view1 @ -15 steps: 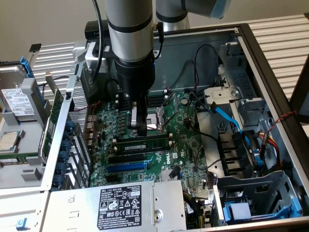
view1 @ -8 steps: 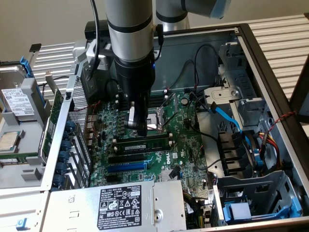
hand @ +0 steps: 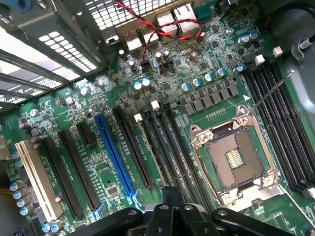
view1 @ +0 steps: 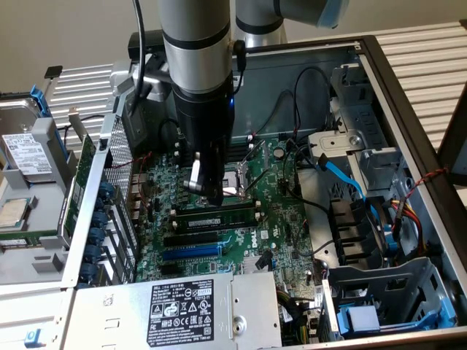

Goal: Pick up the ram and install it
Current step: 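Press down the ram until it locks into place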

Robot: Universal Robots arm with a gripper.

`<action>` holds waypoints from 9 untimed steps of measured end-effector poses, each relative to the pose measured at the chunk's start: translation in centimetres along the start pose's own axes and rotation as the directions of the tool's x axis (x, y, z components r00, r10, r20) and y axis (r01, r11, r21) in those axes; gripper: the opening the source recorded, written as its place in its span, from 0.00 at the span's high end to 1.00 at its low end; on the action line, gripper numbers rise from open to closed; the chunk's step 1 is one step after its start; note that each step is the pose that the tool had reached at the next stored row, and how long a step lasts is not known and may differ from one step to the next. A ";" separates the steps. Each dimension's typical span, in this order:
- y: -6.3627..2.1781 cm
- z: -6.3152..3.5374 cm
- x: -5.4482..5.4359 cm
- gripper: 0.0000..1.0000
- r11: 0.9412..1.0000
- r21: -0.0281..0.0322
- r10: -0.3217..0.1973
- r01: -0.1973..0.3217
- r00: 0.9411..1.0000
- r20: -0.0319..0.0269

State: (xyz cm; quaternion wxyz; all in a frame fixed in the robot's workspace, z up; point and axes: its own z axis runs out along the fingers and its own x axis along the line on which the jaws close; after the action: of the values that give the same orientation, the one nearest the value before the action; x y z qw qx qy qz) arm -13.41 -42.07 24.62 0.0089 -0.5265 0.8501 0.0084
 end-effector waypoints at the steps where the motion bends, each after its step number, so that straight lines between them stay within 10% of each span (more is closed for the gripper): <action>1: 0.00 0.00 0.0 0.90 1.000 0.000 0.015 -0.015 1.000 0.000; 9: 0.00 0.00 0.0 0.90 0.990 0.003 0.143 -0.143 0.990 0.001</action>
State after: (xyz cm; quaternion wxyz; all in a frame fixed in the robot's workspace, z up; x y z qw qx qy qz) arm -13.41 -42.07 24.62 0.0095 -0.4641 0.8857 0.0078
